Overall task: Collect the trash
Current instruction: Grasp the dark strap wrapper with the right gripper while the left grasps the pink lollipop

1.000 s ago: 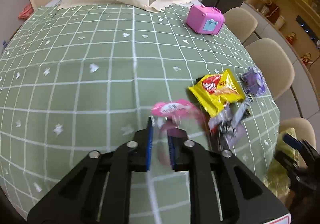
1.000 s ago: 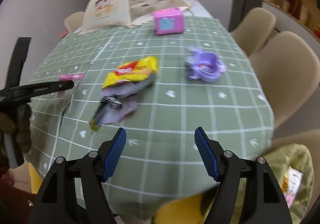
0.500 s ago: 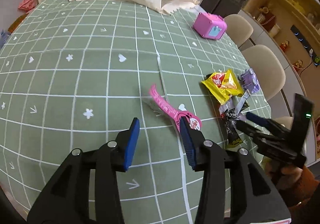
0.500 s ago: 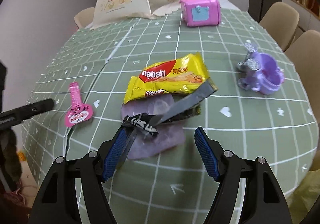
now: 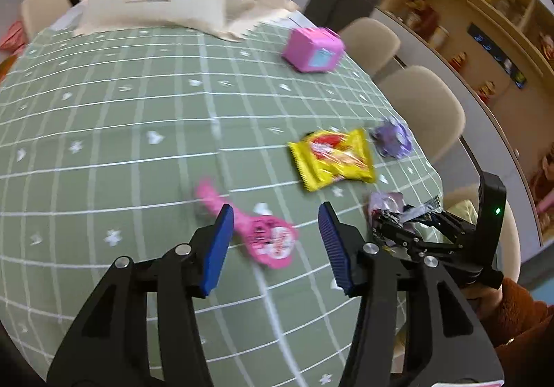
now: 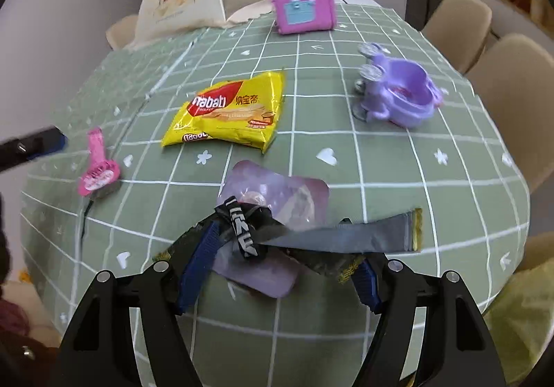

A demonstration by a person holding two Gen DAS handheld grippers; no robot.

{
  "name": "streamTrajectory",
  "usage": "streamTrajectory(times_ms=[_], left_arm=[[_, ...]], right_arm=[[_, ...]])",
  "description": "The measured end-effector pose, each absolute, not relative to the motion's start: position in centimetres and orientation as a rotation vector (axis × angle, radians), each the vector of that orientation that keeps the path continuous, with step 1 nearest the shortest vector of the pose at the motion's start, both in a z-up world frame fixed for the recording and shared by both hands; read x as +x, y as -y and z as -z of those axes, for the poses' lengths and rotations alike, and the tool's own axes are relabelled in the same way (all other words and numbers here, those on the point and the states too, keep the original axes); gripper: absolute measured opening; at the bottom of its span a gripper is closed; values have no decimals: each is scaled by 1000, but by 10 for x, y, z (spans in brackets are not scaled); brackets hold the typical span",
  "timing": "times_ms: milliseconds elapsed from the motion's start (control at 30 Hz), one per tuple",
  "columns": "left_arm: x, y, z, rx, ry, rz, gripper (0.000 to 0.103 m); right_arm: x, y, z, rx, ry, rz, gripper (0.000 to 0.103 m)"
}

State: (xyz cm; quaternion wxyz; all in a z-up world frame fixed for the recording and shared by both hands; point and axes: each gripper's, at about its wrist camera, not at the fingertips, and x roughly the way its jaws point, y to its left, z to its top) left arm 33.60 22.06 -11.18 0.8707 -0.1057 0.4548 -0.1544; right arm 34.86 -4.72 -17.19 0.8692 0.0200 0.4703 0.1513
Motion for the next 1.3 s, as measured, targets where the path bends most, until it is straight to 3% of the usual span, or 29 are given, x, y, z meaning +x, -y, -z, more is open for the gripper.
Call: streamTrajectory(times_ms=[233,367,467,733,833,900,933,967,1300], left_arm=[[342,-198,109,-191,-956,351,48],[338,-205,108,-207,-949,326,48],[334,-213,113,-237,-960,299,48],[318,-220,113,-248,-961,264,48],[311,-225,114,-253,-966,244,48],[308,-229,117,-267,-977,232,48],[307,-231,120,-284,-987,227,48],[307,-232,123,-304,-999,224,49],[332,-207,143,-277,-1067,96,49]], right_arm=[[348,49,166,32,-1011,-336,68],[318,57,126,-129,-825,-343,68],[314,53,115,-181,-808,-429,68],[334,15,141,-282,-831,-619,65],[339,7,161,-367,-890,-617,54],[341,10,161,-331,-926,-627,30],[341,13,157,-313,-934,-620,27],[341,15,152,-294,-933,-618,11],[331,38,80,-138,-789,-513,8]])
